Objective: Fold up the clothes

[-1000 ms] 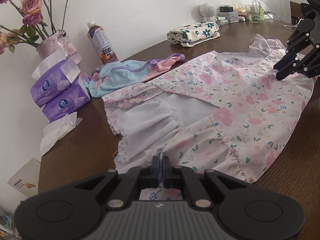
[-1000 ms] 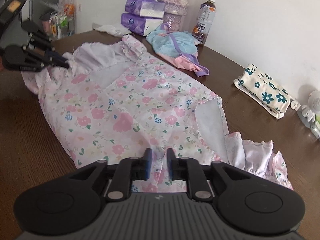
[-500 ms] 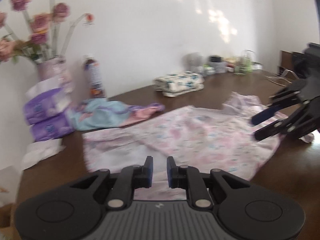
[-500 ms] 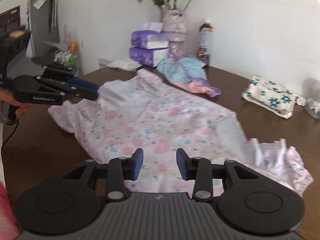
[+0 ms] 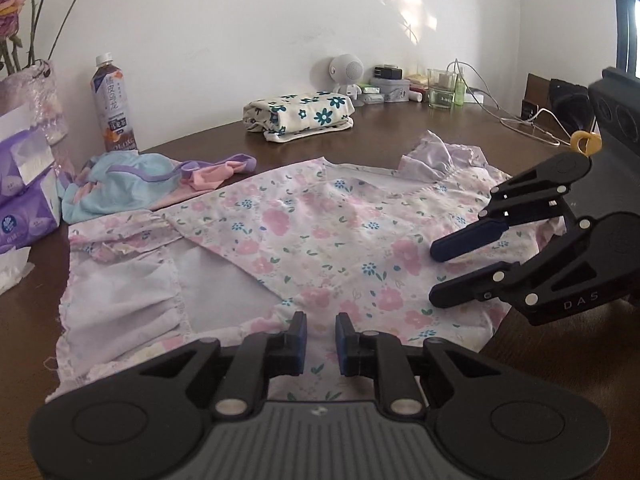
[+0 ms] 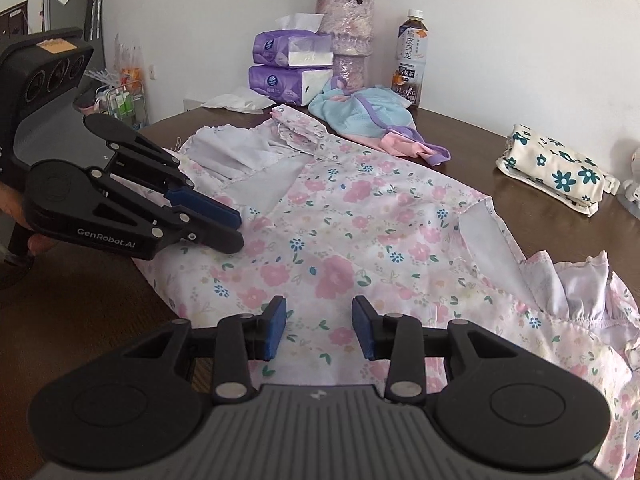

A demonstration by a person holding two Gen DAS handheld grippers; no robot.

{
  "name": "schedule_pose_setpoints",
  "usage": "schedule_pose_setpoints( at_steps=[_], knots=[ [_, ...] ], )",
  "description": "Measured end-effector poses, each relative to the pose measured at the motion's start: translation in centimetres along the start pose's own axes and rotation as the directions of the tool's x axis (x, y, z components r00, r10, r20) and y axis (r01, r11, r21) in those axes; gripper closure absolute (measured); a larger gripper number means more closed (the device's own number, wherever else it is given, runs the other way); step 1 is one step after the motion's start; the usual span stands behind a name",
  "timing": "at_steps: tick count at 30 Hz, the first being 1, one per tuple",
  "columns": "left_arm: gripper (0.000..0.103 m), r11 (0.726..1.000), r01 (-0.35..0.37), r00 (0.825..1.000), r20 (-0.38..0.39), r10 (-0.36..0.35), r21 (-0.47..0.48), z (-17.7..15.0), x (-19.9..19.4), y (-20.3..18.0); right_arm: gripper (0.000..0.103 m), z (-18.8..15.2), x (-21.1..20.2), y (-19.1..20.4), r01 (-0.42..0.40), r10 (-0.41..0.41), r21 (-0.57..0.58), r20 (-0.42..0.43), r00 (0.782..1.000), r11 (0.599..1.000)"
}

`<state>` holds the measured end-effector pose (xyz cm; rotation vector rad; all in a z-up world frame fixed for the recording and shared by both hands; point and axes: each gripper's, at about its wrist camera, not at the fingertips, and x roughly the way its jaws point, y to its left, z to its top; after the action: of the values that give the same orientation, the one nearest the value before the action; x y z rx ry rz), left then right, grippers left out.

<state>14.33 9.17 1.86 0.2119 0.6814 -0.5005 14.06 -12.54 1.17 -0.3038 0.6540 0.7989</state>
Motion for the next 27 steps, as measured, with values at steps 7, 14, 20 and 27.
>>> schedule_pose_setpoints(
  at_steps=[7,14,20,27],
  knots=[
    [0.085,0.999,-0.005,0.998,0.058,0.007,-0.033,-0.2,-2.0,0.4,0.066,-0.2,-0.3,-0.2,-0.022,0.022,0.055,0.015,1.000,0.998],
    [0.072,0.998,-0.007,0.993,0.116,0.015,-0.067,-0.5,-4.0,0.8,0.064,0.1,-2.8,-0.9,0.028,-0.034,0.080,0.078,0.996,0.996],
    [0.060,0.995,-0.102,0.987,0.123,0.102,-0.006,0.1,-5.8,2.5,0.059,0.7,-3.0,-2.1,0.115,-0.114,-0.036,0.025,0.993,0.993],
    [0.055,0.982,-0.008,1.000,-0.026,0.013,0.191,1.2,-4.6,4.4,0.055,3.7,-0.8,-0.6,0.009,-0.065,-0.388,-0.131,0.989,0.922]
  ],
)
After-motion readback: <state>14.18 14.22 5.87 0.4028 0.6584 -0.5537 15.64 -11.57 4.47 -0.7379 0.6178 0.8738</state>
